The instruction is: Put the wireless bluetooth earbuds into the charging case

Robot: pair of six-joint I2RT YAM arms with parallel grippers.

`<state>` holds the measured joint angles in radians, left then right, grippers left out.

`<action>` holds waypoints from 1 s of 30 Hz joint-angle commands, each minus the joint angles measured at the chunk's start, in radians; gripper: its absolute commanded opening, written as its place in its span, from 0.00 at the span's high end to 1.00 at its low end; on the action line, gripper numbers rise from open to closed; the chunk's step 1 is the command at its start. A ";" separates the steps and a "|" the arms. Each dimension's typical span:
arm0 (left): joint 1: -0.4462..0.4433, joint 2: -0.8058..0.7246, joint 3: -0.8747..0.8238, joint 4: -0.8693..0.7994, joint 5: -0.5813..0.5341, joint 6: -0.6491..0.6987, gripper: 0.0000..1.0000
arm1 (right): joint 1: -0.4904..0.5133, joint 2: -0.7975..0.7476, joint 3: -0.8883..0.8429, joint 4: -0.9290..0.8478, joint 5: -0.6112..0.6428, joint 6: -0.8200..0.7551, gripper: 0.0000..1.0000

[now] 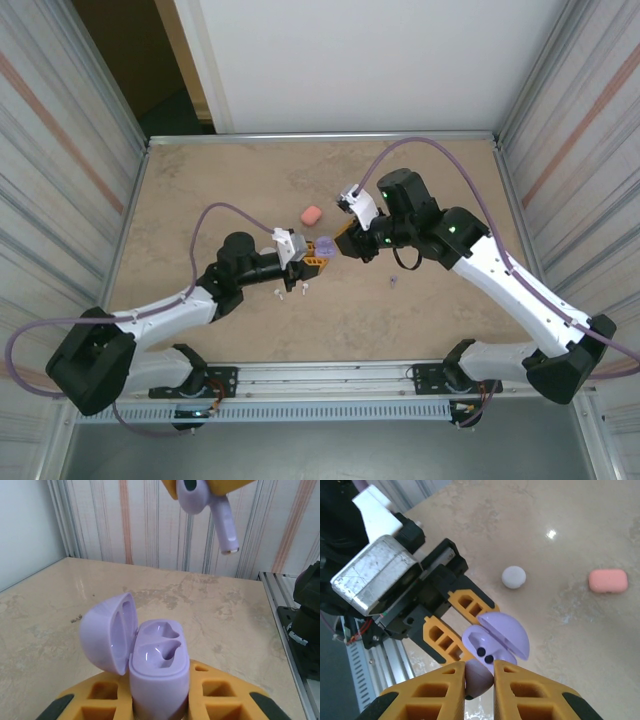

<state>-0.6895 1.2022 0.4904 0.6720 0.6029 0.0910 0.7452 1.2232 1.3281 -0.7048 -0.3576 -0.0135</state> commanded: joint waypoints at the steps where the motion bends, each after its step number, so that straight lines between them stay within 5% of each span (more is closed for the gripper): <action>1: -0.006 0.003 0.033 0.056 0.044 -0.022 1.00 | 0.013 0.001 -0.003 0.050 0.026 -0.050 0.81; 30: -0.006 0.018 0.052 0.049 0.076 -0.038 1.00 | 0.065 0.044 -0.046 0.091 0.101 -0.124 0.81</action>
<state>-0.6895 1.2205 0.5144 0.6865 0.6621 0.0628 0.8005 1.2640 1.2972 -0.6327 -0.2764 -0.1150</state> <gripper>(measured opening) 0.208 0.191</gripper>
